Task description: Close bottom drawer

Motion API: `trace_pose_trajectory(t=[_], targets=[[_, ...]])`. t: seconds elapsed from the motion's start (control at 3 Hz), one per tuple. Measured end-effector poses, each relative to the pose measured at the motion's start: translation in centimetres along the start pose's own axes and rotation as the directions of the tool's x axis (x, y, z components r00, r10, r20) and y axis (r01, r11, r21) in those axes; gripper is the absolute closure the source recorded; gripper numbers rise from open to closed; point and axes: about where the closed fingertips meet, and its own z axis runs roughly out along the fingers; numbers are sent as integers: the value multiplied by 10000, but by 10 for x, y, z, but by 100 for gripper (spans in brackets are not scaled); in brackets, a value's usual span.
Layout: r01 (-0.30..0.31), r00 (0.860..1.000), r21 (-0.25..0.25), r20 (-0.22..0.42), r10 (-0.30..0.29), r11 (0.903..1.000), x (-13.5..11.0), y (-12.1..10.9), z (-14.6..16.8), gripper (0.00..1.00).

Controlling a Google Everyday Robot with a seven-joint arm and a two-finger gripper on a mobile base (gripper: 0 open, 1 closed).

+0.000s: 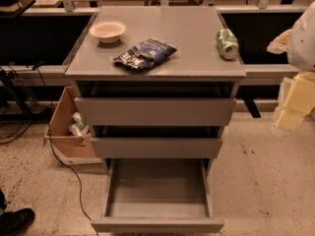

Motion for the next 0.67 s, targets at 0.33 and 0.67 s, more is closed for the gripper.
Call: trace_pose_trajectory(t=[0.33, 0.67], targets=[[0, 10000, 0, 1, 0, 10000, 0, 0, 0, 0], [-137, 9993, -262, 347, 146, 9996, 1, 6, 33, 0]])
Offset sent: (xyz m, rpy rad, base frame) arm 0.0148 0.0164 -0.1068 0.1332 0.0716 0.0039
